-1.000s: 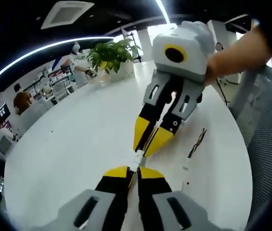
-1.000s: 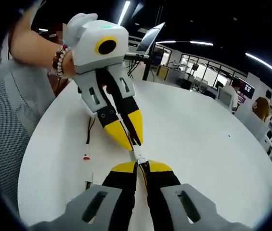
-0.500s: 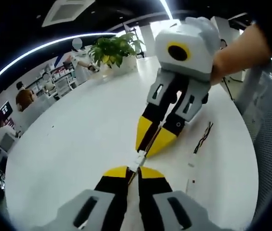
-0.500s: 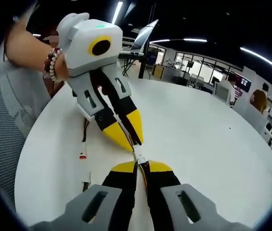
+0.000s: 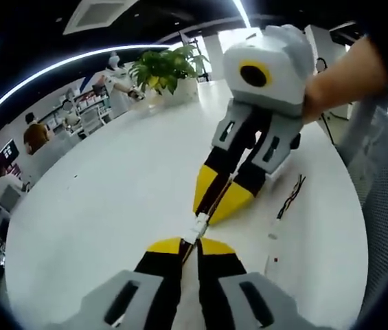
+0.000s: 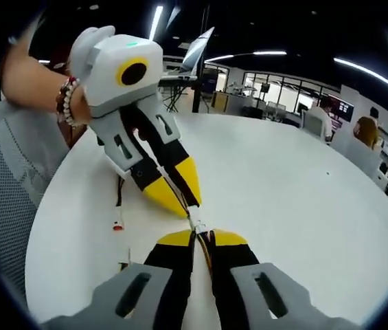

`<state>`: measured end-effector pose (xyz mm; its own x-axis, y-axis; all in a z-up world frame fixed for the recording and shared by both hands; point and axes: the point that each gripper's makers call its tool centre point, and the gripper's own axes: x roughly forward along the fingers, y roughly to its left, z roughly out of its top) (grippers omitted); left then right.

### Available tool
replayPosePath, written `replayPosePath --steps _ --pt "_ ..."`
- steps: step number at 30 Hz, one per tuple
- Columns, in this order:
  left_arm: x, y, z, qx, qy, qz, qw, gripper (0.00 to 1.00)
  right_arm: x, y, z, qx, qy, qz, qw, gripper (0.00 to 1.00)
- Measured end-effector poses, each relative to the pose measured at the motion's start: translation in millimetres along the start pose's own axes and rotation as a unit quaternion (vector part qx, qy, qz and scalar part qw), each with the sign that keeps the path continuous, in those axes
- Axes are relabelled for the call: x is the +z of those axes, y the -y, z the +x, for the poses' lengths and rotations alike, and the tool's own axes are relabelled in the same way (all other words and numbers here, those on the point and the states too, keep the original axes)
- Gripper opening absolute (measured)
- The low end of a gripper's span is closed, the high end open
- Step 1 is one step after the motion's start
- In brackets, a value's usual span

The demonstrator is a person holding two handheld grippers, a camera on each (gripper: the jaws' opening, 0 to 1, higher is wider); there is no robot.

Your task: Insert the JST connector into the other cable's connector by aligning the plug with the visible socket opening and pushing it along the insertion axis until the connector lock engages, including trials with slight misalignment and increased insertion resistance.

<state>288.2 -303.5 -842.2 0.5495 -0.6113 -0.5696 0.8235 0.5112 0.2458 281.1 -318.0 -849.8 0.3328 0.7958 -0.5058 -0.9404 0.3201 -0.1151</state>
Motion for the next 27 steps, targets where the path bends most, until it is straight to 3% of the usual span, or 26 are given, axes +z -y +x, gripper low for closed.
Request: replayPosePath --steps 7,16,22,27 --pt "2.6 -8.2 -7 0.012 0.007 -0.015 0.9998 0.06 -0.6 5 -5 -0.009 -0.003 0.023 0.9997 0.14" --pt "18.8 -19.2 -20 0.027 0.043 -0.046 0.9976 0.19 22.0 19 -16 -0.031 0.030 0.041 0.9982 0.15" --pt "31.8 -23.5 -30 0.029 0.066 -0.065 0.9953 0.20 36.1 25 -26 -0.041 0.046 0.043 0.9972 0.14" --pt "34.8 -19.5 -34 0.023 0.064 -0.061 0.9958 0.20 40.5 22 -27 -0.040 0.049 0.045 0.9970 0.12"
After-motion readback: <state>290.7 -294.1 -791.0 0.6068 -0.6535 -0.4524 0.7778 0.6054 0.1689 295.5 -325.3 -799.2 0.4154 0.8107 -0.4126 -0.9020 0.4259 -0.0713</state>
